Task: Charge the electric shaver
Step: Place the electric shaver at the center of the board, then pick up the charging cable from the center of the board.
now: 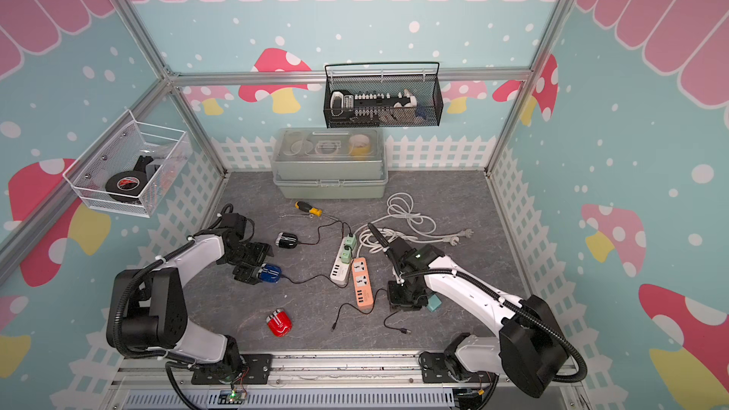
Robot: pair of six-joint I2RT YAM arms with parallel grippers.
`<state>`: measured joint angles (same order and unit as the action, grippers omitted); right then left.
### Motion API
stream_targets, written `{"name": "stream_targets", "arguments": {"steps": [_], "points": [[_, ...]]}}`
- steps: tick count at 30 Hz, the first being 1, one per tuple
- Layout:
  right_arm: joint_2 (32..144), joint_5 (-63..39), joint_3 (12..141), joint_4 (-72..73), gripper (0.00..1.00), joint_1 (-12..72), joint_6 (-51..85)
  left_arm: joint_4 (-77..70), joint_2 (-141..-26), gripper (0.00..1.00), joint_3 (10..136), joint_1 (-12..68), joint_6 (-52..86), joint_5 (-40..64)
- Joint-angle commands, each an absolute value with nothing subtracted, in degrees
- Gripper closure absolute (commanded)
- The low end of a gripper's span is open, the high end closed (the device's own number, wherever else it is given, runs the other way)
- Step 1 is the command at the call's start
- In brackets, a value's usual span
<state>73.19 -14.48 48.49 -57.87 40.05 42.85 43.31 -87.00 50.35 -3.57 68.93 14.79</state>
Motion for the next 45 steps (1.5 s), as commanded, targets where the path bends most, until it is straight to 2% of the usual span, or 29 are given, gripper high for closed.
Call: {"name": "stream_targets", "arguments": {"steps": [1,5,10,20,25,33,40,45], "points": [[71.5,-10.6,45.9,-61.4,0.59,44.7,43.1,47.5,-83.7,0.15,51.9,-2.0,65.4,14.7],[70.6,-6.6,43.2,-60.2,0.54,46.8,41.9,49.6,-80.6,0.15,52.6,3.5,65.0,13.9],[75.0,-5.5,43.5,-59.1,0.5,49.5,40.0,51.7,-76.1,0.14,54.0,10.8,66.7,12.6],[82.1,-4.6,42.0,-52.6,0.5,52.0,40.1,55.4,-70.7,0.16,56.4,12.0,66.7,13.7],[84.1,-4.9,40.6,-51.3,0.56,51.9,40.4,55.5,-69.7,0.17,56.5,12.2,67.5,14.5],[83.5,-5.3,38.0,-49.3,0.72,51.9,41.4,55.5,-70.5,0.2,58.3,14.2,67.9,16.1],[85.8,-3.3,39.3,-48.7,0.82,51.9,40.6,55.3,-72.7,0.21,60.2,16.6,68.2,16.6],[87.3,-2.3,40.3,-47.9,0.95,51.7,40.0,55.2,-73.1,0.23,61.2,17.1,68.5,17.4]]}}
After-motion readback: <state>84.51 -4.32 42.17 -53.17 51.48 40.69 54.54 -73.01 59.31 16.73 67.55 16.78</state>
